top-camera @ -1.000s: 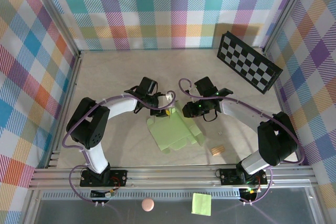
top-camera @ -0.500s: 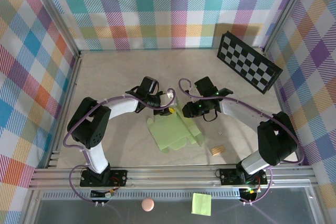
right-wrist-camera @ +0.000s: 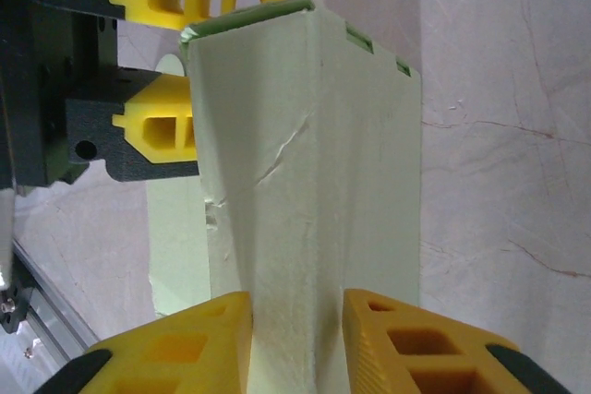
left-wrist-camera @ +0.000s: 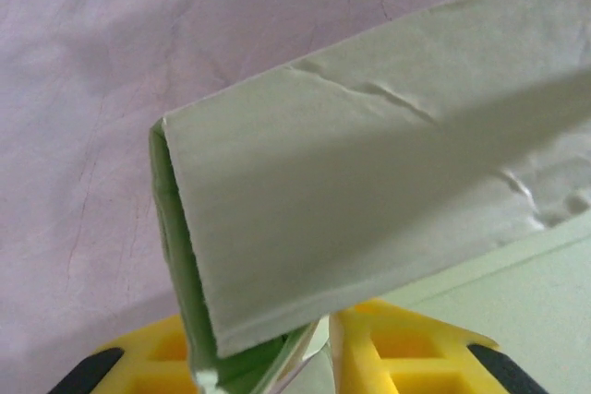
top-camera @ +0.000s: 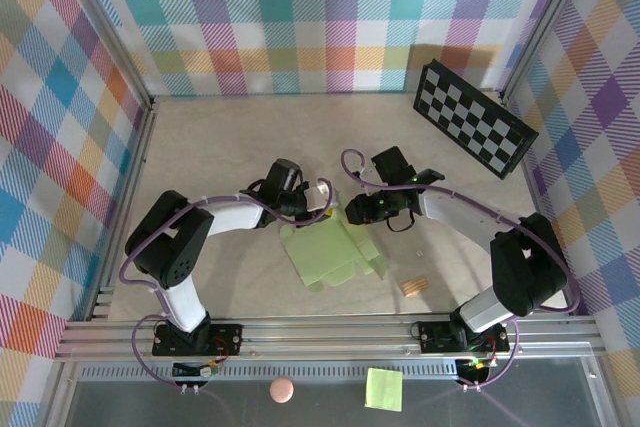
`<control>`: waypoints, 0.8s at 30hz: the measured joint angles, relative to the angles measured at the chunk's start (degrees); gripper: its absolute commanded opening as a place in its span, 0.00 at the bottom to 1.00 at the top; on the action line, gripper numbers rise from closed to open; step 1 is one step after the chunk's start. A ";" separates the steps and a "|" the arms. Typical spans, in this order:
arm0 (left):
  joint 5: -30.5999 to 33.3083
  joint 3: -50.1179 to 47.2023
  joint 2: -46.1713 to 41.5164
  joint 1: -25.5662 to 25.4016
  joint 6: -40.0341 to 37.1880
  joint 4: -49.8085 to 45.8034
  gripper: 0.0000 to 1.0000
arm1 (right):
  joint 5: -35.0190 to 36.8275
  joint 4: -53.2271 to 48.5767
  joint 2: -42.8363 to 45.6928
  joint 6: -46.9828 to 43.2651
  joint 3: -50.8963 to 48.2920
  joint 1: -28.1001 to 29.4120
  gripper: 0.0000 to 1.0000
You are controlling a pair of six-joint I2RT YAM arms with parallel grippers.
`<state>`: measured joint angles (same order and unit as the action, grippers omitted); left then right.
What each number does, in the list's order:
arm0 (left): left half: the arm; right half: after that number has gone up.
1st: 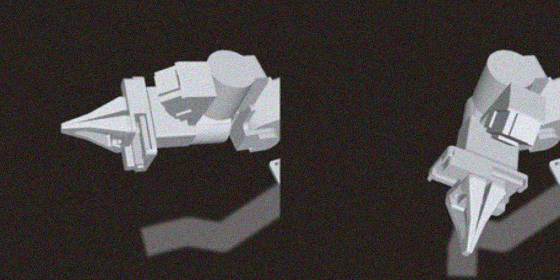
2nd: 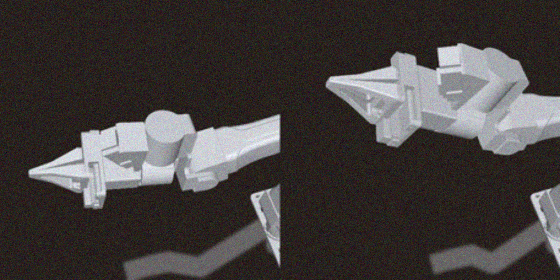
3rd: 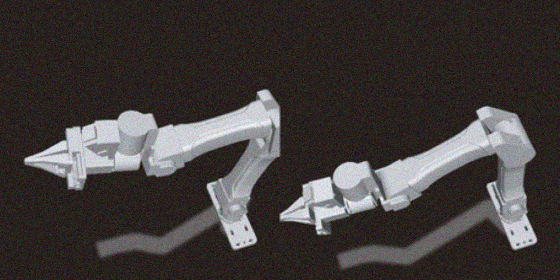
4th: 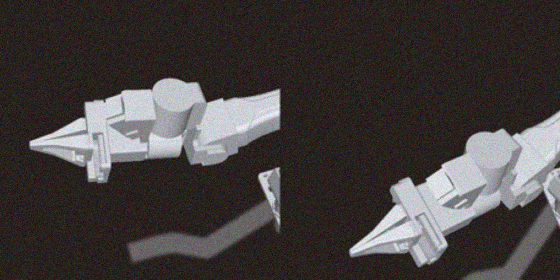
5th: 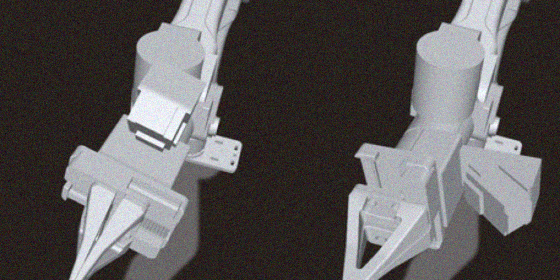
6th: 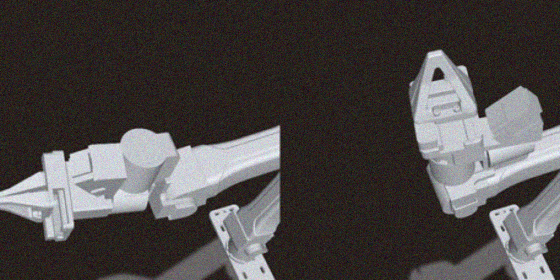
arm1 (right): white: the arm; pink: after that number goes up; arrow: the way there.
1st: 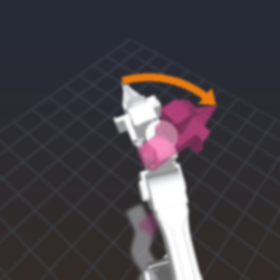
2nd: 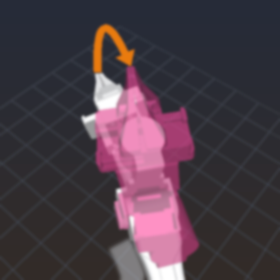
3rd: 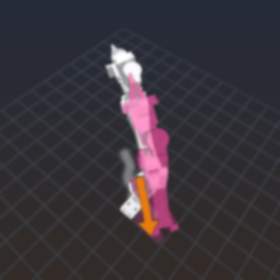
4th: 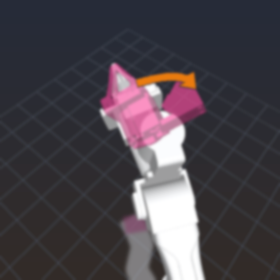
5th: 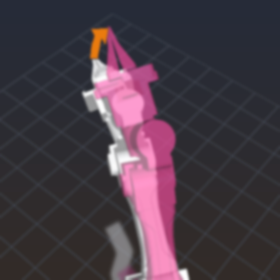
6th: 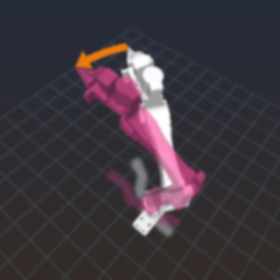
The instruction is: Fold the paper box
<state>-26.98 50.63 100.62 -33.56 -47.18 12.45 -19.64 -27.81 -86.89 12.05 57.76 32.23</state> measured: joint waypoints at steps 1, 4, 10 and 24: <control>0.87 -0.26 -0.11 -0.44 0.68 0.61 0.22 | -0.26 0.07 0.00 0.17 -0.15 -0.04 0.33; 4.37 -0.70 -0.31 -1.86 2.86 2.19 0.20 | -1.16 0.94 0.11 0.83 -0.90 -0.33 0.34; 14.32 -2.10 -0.33 -5.44 8.44 7.04 0.07 | -1.95 1.70 0.74 1.66 -1.92 -0.72 0.32; 34.80 -2.69 -0.39 -13.31 21.29 8.55 0.01 | -0.55 3.02 1.90 3.45 -3.34 -1.88 0.31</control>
<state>7.81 47.94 100.22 -46.87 -25.89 20.99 -20.18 -24.80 -84.99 15.51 54.41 30.35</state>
